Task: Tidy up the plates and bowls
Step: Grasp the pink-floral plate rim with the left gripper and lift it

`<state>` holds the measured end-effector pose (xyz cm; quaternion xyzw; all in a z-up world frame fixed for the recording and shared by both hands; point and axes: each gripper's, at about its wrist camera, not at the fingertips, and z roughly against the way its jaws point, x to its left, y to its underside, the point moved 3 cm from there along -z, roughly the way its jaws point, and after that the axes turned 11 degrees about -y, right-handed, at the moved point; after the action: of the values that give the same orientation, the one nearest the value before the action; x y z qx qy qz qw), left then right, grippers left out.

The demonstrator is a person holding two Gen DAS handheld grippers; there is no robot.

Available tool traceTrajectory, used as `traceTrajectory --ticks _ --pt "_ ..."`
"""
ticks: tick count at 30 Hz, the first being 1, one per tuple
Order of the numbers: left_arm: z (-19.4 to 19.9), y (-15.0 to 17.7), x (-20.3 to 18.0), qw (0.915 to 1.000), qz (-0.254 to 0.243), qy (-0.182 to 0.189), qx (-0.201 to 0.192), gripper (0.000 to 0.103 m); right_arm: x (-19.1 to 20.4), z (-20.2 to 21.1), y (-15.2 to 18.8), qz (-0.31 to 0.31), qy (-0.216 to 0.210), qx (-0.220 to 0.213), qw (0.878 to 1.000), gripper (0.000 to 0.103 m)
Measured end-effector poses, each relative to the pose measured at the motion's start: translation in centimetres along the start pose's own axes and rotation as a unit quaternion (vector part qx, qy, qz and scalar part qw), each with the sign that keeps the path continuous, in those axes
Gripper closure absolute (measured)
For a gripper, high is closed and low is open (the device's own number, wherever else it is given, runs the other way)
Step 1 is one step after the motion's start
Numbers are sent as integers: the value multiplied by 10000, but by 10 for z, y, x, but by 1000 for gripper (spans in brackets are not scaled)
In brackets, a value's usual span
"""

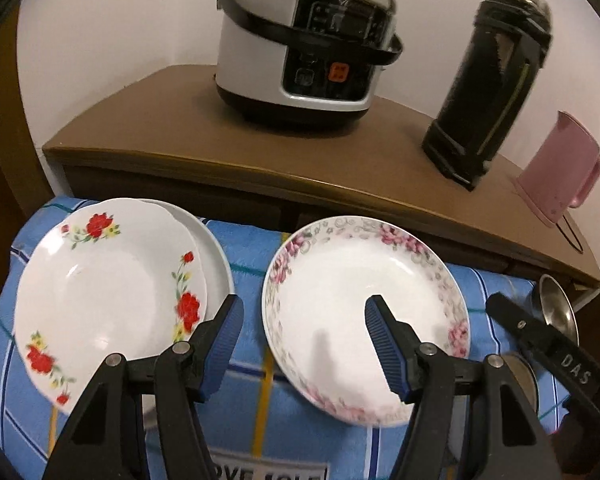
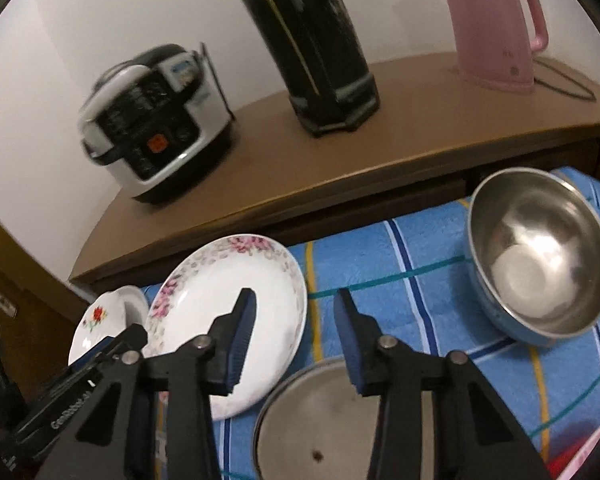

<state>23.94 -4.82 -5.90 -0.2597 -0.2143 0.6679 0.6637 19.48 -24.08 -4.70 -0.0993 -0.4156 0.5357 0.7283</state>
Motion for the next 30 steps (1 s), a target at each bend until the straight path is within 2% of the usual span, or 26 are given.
traceTrajectory --ticks 7,11,13,15,18,26,30 --pt "-23 -12 5 9987 254 227 390 38 -13 -32 -5 -383 -52 508 9980 62" --pt "-29 -17 3 9986 224 235 420 38 -16 -38 -9 -434 50 615 9972 63" --pt "-34 -18 -1 9985 167 238 474 38 -17 -42 -12 -445 86 682 9966 70" --pt "-38 -18 -2 9981 176 276 515 48 -16 -45 -14 -433 76 726 9964 71" --pt "-43 -17 -1 9978 193 279 571 50 -14 -47 -17 -396 94 747 9964 74" --pt "-47 -19 8 9959 299 429 735 50 -24 -51 -26 -486 227 812 9953 72" --pt "-51 -18 8 9952 294 442 824 50 -30 -55 -28 -602 91 967 9934 71"
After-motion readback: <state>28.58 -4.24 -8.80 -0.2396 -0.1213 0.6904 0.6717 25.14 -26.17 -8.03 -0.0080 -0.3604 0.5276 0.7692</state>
